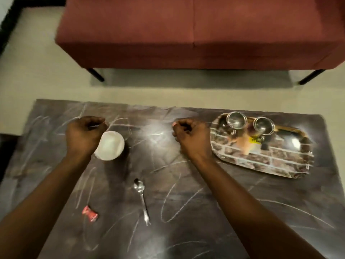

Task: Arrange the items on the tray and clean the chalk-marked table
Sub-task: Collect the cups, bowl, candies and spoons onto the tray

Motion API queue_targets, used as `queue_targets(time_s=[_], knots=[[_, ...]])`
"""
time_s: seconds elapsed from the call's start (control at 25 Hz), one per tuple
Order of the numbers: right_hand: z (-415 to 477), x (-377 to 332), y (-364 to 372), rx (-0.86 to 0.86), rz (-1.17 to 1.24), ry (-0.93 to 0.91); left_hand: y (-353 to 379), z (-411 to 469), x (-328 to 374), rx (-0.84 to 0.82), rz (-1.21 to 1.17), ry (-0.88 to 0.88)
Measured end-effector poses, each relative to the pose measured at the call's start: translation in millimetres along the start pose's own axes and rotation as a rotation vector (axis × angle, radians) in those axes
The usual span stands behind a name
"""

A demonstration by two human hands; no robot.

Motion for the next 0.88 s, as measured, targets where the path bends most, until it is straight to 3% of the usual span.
queue_targets(time_s=[0.12, 0.24, 0.44, 0.56, 0.68, 0.88], knots=[[-10, 12, 86, -0.131, 0.006, 0.106, -42, 3, -63, 0.098, 0.029, -0.148], [-18, 30, 141, -0.186, -0.089, 0.152, -44, 0, -106, -0.043, -0.124, -0.335], [-23, 57, 182, -0.214, -0.072, 0.295, -20, -9, -115, -0.161, -0.300, -0.383], [-26, 59, 187, -0.241, -0.091, 0.301, -5, -10, -107, -0.158, -0.359, -0.393], [-27, 51, 171, -0.156, -0.088, 0.276, 9, -13, -97, -0.151, -0.385, -0.341], [-39, 41, 73, 0.040, 0.053, 0.291, 50, -42, -25, -0.306, -0.413, -0.222]])
Point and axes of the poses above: each hand's wrist, its own z-axis towards the middle knuckle, its own y-axis out of the palm, x = y × z, the point moved 1 cm from there along z, towards the middle knuckle, and after that the axes turned 5 degrees about z, right-handed, at the moved point
